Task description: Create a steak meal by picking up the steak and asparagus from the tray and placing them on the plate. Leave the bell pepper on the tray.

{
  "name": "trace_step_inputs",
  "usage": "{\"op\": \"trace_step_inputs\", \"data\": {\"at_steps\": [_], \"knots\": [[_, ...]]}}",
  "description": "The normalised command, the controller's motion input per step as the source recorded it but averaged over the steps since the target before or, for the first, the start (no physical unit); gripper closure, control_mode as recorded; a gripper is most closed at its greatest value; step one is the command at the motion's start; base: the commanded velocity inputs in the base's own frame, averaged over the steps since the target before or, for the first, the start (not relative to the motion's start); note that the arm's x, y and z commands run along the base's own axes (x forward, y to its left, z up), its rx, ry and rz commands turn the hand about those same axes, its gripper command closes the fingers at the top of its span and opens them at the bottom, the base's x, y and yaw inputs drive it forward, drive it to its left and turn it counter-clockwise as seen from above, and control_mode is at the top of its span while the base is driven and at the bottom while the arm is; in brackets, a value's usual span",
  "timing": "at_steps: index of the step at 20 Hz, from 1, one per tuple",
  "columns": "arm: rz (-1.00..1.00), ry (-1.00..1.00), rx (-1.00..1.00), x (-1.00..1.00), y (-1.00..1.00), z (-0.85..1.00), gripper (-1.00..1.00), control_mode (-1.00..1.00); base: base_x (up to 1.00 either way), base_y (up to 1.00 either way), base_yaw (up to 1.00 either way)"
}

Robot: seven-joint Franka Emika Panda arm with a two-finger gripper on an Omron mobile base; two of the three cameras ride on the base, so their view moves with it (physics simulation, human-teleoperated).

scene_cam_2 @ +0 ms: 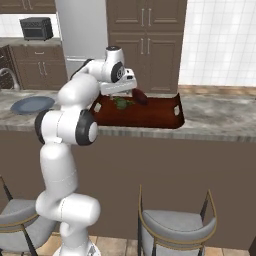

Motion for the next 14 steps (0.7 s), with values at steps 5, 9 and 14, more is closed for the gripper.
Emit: {"op": "trace_step_inputs", "data": {"at_steps": [5, 9, 14], "knots": [[0.1, 0.0, 0.0, 0.18, 0.0, -0.28, -1.0, -1.0, 0.0, 0.0, 0.0], [0.08, 0.0, 0.0, 0.2, -0.05, -0.38, -1.0, -1.0, 0.0, 0.0, 0.0], [0.04, 0.02, 0.0, 0.0, -0.29, -0.47, -1.0, -1.0, 0.0, 0.0, 0.0]]}}
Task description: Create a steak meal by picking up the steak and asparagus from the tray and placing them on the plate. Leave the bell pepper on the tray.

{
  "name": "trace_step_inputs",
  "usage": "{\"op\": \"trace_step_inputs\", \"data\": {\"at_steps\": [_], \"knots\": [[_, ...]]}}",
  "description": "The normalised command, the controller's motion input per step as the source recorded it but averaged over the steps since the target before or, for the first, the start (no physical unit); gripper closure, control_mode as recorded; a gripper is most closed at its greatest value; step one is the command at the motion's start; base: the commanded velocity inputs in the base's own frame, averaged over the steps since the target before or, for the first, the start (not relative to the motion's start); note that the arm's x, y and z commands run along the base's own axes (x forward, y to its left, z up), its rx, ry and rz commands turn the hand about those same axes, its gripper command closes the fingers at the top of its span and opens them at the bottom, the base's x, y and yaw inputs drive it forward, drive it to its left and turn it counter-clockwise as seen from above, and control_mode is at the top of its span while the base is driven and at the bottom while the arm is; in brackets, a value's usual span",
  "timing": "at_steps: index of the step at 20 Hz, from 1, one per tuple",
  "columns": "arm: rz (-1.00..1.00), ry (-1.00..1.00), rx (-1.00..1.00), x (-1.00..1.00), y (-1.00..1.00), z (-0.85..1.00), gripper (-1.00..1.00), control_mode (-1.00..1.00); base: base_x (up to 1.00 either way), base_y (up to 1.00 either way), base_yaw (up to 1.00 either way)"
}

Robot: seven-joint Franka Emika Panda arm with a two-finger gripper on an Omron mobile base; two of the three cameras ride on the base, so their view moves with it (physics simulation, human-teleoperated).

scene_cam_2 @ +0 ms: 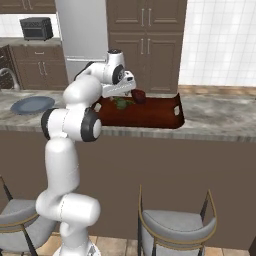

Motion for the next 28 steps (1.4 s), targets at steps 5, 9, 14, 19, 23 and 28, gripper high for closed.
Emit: {"op": "trace_step_inputs", "data": {"at_steps": [5, 9, 14, 19, 23, 28], "knots": [[0.02, 0.05, 0.0, 0.0, -0.39, -0.47, -1.0, -1.0, 0.0, 0.0, 0.0], [0.04, 0.15, 0.0, -0.09, -0.37, -0.48, -1.0, -1.0, 0.0, 0.0, 0.0], [0.05, 0.22, -0.04, 0.0, -0.22, -0.66, -1.0, -1.0, 0.0, 0.0, 0.0], [0.04, 0.04, -0.03, -0.2, -0.01, -0.83, 1.0, -1.0, 0.0, 0.0, 0.0], [0.02, -0.14, 0.0, -0.44, 0.0, -0.54, 1.0, -1.0, 0.0, 0.0, 0.0], [0.08, -0.21, 0.04, -0.58, -0.04, -0.04, 1.0, -1.0, 0.0, 0.0, 0.0]]}}
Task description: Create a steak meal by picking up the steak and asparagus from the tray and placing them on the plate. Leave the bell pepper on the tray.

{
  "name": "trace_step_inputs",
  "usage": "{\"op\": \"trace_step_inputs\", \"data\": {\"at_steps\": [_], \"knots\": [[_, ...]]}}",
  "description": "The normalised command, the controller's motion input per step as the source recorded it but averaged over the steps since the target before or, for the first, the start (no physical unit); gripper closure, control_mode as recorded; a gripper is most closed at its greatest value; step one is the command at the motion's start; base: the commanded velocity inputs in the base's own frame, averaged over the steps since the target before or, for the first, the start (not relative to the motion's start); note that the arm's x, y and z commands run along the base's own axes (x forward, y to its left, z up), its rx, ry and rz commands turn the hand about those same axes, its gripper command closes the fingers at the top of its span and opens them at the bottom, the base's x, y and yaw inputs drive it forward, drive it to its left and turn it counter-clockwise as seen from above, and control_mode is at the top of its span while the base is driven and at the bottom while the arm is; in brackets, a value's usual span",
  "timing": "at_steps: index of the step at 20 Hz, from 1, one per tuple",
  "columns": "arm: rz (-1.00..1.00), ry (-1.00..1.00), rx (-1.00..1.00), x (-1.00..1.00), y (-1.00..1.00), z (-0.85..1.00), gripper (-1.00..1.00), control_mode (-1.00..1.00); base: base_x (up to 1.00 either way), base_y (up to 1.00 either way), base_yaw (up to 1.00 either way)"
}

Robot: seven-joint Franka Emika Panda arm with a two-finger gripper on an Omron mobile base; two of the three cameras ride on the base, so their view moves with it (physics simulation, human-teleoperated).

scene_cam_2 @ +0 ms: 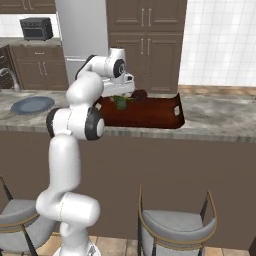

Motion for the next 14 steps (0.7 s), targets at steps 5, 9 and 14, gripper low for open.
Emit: {"op": "trace_step_inputs", "data": {"at_steps": [5, 9, 14], "knots": [[0.1, -0.38, 0.02, -0.95, -0.04, -0.01, 1.0, -1.0, 0.0, 0.0, 0.0], [0.11, -0.32, 0.03, -0.49, 0.06, 0.21, 1.0, -1.0, 0.0, 0.0, 0.0], [0.15, -0.11, 0.05, 0.0, 0.13, 0.91, 1.0, -1.0, 0.0, 0.0, 0.0]]}}
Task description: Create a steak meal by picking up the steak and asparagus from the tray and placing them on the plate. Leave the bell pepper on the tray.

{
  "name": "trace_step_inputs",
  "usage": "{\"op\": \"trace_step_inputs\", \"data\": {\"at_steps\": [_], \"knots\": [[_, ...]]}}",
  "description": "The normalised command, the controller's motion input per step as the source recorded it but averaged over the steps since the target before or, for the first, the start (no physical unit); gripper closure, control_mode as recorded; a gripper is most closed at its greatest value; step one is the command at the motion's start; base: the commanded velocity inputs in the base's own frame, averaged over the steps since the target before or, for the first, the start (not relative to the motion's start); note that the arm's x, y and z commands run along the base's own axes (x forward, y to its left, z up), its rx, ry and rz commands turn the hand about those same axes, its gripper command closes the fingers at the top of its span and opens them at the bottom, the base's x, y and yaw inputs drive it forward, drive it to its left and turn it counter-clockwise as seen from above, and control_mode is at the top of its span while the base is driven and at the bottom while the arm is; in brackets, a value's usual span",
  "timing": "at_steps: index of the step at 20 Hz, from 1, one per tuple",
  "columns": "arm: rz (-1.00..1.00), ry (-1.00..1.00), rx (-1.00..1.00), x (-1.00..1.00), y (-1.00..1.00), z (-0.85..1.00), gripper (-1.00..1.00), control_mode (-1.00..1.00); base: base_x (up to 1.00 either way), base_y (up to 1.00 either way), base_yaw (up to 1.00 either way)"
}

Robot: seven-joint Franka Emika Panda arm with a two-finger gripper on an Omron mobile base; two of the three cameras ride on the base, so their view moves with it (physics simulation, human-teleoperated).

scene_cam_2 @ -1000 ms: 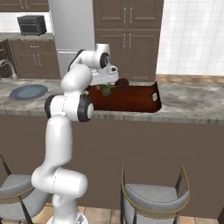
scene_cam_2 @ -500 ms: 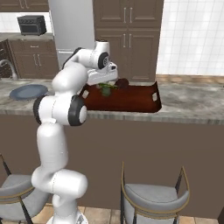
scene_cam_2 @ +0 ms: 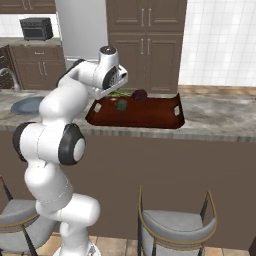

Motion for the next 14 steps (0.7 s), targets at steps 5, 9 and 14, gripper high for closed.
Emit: {"op": "trace_step_inputs", "data": {"at_steps": [5, 9, 14], "knots": [[0.14, 0.05, 0.0, -0.07, 0.44, 0.71, 1.0, -1.0, 0.0, 0.0, 0.0], [0.12, 0.19, 0.0, -0.22, 0.82, 0.49, 1.0, -1.0, 0.0, 0.0, 0.0], [0.1, 0.15, -0.01, -0.3, 0.94, 0.07, 1.0, -1.0, 0.0, 0.0, 0.0]]}}
